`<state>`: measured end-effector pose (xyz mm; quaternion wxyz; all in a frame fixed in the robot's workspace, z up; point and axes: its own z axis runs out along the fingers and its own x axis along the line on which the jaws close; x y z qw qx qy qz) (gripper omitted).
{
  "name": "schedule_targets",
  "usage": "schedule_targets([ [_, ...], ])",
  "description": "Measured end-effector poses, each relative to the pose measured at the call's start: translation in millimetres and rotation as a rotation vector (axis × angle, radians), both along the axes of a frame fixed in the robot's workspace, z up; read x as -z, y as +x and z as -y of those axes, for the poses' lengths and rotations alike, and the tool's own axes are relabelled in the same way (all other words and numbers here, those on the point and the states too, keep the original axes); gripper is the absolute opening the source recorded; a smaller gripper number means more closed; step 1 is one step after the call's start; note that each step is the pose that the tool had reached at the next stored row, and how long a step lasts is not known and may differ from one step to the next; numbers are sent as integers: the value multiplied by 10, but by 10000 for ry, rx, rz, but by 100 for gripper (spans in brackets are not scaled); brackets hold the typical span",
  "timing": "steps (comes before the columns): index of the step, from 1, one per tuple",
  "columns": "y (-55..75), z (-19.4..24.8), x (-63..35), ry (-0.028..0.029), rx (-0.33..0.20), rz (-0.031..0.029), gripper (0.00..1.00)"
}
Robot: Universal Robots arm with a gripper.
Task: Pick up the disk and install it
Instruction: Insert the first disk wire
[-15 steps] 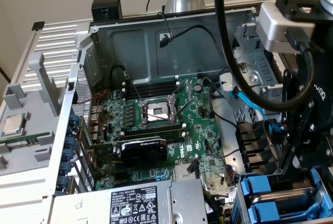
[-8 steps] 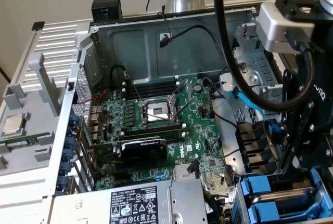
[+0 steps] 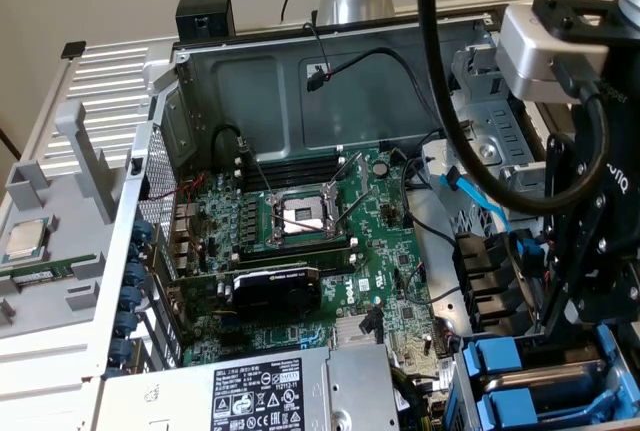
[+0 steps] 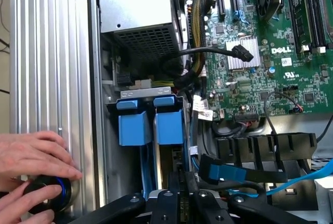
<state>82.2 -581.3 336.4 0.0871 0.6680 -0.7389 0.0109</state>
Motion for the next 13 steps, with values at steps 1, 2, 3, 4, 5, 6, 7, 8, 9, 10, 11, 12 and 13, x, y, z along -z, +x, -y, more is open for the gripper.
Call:
schedule_targets([
  [1,1,0,0,-1,-2,0,16],
  [2,1,1,2,-3,-2,0,16],
  [3,1,1,4,-4,-1,0,16],
  [4,1,1,8,-6,-2,0,16],
  [5,1,1,12,-5,-2,0,16],
  [6,0,0,19,-1,-1,-1,16],
  [7,0,1,25,-4,-1,1,16],
  [8,0,1,30,-7,-1,3,16],
  [9,0,1,33,-9,-1,3,16],
  [10,1,1,34,-8,-1,4,16],
  [11,5,1,36,-6,0,4,16],
  [12,7,1,39,-2,1,3,16],
  [13,12,0,39,-1,1,2,16],
])
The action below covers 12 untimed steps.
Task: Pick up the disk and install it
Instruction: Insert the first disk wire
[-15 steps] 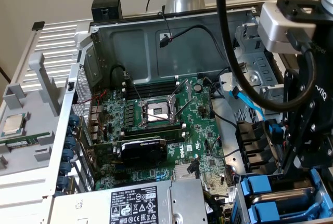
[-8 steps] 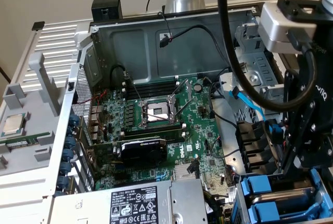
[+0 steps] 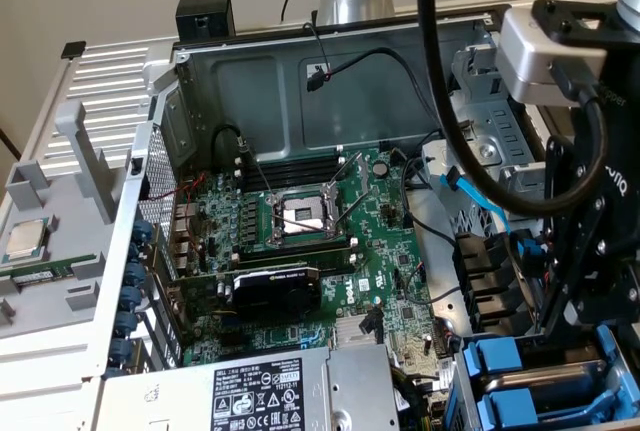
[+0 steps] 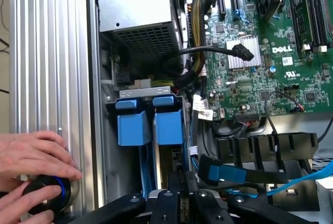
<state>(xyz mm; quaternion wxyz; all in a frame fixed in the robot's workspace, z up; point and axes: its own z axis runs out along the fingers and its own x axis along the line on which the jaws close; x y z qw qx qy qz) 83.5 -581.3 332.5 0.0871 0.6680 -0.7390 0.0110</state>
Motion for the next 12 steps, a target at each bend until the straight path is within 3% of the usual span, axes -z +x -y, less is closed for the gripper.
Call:
schedule_targets([
  [12,7,0,1,1,1,-4,16],
])
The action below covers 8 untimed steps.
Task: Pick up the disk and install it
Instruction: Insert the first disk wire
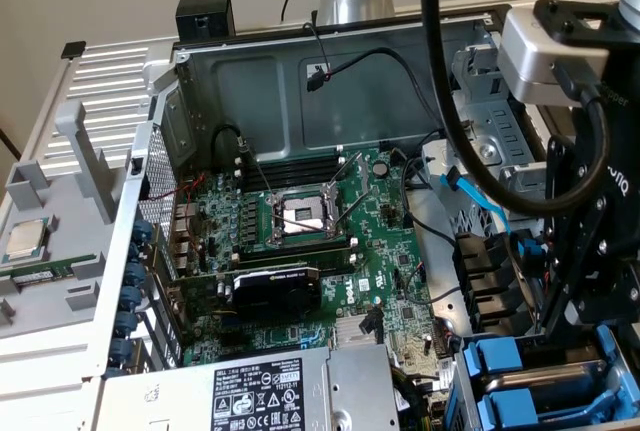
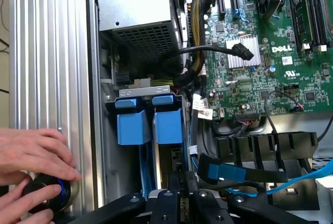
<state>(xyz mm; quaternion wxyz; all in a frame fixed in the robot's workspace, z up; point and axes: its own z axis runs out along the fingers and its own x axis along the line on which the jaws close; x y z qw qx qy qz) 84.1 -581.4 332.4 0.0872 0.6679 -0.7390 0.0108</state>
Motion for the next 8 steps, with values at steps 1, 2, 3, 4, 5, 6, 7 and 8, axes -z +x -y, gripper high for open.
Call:
schedule_targets([
  [1,0,0,0,0,0,0,16],
  [2,0,0,-1,0,0,0,16],
  [3,0,0,-3,2,0,0,16],
  [4,3,-1,-2,15,-6,9,16],
  [5,4,-1,-5,10,-7,10,18],
  [6,4,-1,-10,9,-7,9,18],
  [7,4,-1,-20,4,-7,8,24],
  [8,4,0,-30,1,-6,7,24],
])
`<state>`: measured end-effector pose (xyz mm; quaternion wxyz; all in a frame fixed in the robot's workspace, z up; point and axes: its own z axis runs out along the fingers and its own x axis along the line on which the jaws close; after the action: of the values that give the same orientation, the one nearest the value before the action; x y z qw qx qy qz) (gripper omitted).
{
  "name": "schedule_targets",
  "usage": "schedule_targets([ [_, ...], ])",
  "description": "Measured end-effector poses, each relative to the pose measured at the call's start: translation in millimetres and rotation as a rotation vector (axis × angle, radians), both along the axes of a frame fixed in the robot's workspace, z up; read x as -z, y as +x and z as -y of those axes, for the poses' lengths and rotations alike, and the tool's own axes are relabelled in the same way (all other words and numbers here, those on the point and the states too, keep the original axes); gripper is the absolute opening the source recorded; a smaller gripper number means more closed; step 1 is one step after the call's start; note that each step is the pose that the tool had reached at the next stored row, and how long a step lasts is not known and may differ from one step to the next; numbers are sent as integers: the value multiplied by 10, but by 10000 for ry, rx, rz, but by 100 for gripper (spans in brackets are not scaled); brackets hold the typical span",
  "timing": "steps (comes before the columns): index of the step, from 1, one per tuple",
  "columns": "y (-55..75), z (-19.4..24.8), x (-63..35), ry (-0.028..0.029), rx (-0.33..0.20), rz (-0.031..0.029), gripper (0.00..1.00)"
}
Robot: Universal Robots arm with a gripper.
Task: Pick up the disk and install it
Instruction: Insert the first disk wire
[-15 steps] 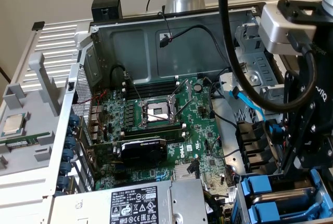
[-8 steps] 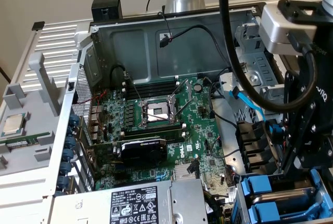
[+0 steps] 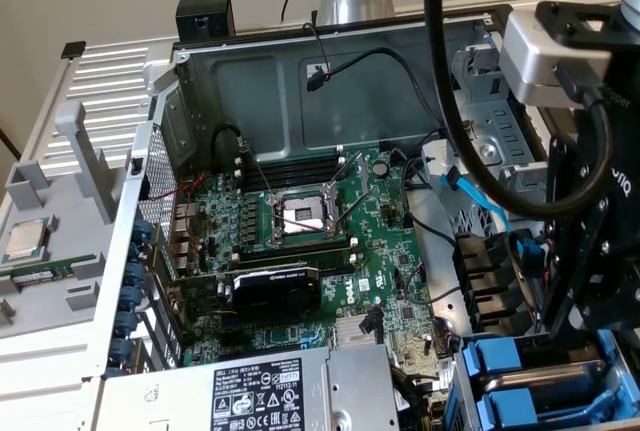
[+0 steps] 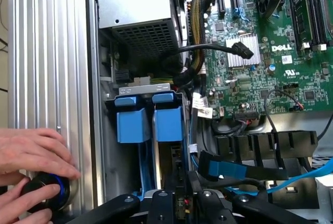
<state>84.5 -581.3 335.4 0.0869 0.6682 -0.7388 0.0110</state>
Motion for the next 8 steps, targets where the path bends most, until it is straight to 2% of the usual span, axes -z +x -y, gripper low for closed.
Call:
schedule_targets([
  [8,-17,0,-104,-2,1,1,24],
])
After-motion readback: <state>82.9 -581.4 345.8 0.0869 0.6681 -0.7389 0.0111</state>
